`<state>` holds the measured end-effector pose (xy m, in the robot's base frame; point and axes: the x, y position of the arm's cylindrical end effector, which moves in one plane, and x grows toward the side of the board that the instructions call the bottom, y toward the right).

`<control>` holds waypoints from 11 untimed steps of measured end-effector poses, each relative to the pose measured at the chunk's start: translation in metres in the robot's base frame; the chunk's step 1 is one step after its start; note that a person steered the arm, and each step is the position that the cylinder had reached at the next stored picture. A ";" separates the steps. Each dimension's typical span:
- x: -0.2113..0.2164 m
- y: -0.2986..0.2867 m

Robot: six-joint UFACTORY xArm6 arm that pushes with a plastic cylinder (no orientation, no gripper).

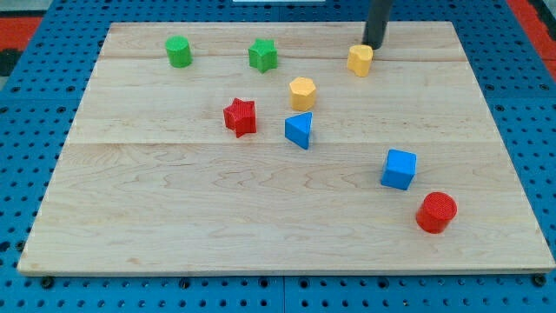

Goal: Push the yellow hexagon to the bottom left of the blue cube

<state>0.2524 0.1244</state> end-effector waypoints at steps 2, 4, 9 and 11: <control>0.064 -0.076; 0.081 -0.095; 0.210 -0.013; 0.186 -0.019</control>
